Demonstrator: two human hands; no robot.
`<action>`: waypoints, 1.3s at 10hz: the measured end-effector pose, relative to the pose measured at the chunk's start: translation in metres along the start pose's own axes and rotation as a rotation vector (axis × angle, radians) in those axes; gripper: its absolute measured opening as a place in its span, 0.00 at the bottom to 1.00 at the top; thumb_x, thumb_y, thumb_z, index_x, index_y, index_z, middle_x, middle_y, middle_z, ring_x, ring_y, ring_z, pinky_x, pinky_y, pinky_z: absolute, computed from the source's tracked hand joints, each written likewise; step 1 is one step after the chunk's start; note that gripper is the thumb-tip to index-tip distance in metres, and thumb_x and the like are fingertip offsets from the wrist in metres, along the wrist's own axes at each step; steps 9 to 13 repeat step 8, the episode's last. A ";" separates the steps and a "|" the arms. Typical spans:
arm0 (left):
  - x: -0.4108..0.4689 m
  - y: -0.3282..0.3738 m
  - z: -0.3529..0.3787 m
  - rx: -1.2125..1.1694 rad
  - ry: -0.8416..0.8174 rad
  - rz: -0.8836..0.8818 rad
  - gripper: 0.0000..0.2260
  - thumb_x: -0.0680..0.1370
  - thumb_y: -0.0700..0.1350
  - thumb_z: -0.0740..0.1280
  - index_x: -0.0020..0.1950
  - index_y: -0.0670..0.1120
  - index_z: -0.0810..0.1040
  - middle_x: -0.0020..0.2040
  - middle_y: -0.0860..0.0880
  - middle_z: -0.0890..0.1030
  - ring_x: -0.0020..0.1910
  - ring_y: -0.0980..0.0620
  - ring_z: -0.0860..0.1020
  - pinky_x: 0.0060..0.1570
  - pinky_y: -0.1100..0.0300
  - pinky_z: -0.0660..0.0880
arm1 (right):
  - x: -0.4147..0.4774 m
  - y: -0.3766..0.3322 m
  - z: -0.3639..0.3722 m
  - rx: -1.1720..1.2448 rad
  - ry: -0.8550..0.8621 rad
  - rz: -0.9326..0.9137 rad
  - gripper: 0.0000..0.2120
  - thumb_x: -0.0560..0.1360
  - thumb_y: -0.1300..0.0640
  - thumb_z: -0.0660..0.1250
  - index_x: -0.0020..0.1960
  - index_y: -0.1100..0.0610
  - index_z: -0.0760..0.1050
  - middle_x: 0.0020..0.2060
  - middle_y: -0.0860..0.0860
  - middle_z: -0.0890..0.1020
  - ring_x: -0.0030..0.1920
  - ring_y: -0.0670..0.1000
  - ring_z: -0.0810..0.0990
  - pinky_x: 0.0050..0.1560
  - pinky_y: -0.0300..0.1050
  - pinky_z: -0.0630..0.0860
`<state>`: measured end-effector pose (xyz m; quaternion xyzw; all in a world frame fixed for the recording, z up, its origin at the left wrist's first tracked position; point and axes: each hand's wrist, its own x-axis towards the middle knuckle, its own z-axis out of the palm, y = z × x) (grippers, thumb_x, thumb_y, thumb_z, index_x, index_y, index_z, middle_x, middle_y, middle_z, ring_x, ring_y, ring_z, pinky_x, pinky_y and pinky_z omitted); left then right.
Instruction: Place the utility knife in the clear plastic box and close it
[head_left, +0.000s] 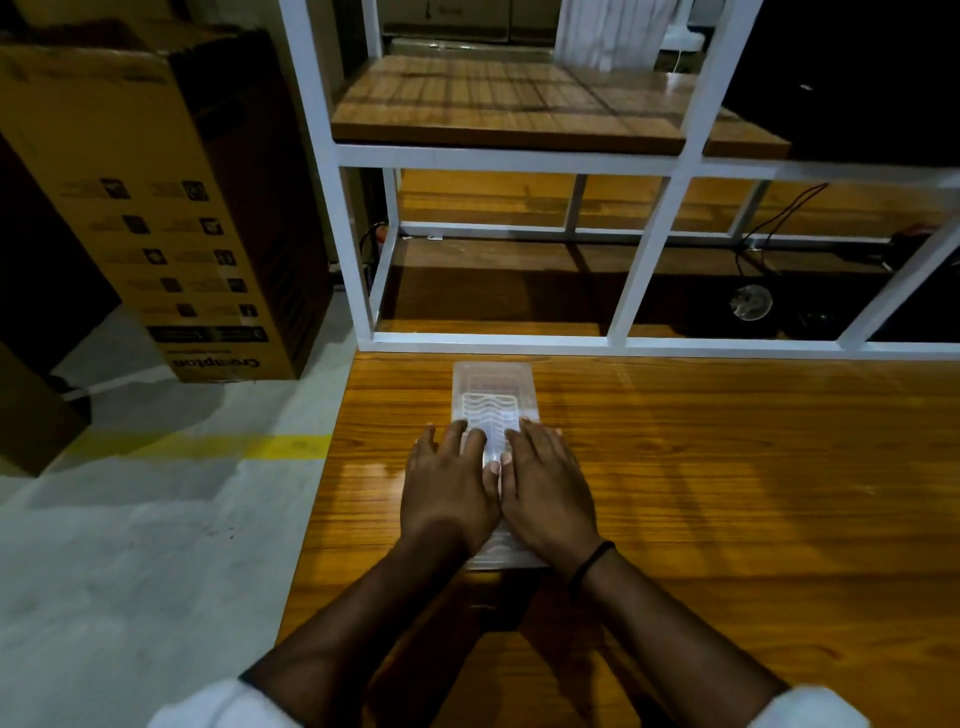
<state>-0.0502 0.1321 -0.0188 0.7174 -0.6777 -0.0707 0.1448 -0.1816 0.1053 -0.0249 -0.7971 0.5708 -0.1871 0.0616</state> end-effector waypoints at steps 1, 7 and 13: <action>0.013 0.003 -0.007 0.014 0.072 0.004 0.17 0.80 0.56 0.55 0.64 0.50 0.73 0.67 0.45 0.74 0.67 0.43 0.70 0.66 0.48 0.69 | 0.015 -0.001 -0.005 -0.060 0.040 0.011 0.22 0.79 0.49 0.50 0.66 0.56 0.73 0.63 0.57 0.75 0.65 0.59 0.73 0.67 0.53 0.69; 0.035 -0.010 0.013 -0.262 -0.106 -0.035 0.31 0.85 0.59 0.51 0.84 0.51 0.44 0.84 0.51 0.38 0.82 0.40 0.37 0.79 0.43 0.43 | 0.034 0.016 0.007 0.463 -0.186 0.092 0.30 0.83 0.48 0.55 0.81 0.50 0.45 0.80 0.45 0.38 0.79 0.49 0.52 0.64 0.38 0.62; 0.032 -0.011 0.011 -0.222 -0.093 -0.022 0.32 0.84 0.60 0.51 0.84 0.51 0.44 0.84 0.50 0.39 0.82 0.39 0.36 0.79 0.41 0.42 | 0.031 0.013 0.004 0.478 -0.200 0.116 0.30 0.83 0.47 0.54 0.81 0.50 0.46 0.80 0.46 0.38 0.80 0.51 0.48 0.74 0.43 0.57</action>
